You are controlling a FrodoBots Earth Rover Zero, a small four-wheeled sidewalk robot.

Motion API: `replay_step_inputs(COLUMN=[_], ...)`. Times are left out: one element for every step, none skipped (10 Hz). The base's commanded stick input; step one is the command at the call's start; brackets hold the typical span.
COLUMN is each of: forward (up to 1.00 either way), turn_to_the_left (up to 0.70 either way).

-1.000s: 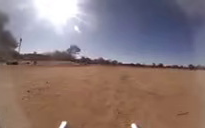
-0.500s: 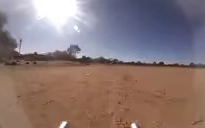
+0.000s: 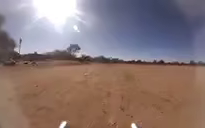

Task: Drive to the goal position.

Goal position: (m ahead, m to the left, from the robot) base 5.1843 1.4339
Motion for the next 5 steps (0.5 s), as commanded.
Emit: replay_step_inputs(forward=[0.50, 0.50, 0.50, 0.50, 0.50], turn_to_the_left=[0.00, 0.00, 0.00, 0.00, 0.00])
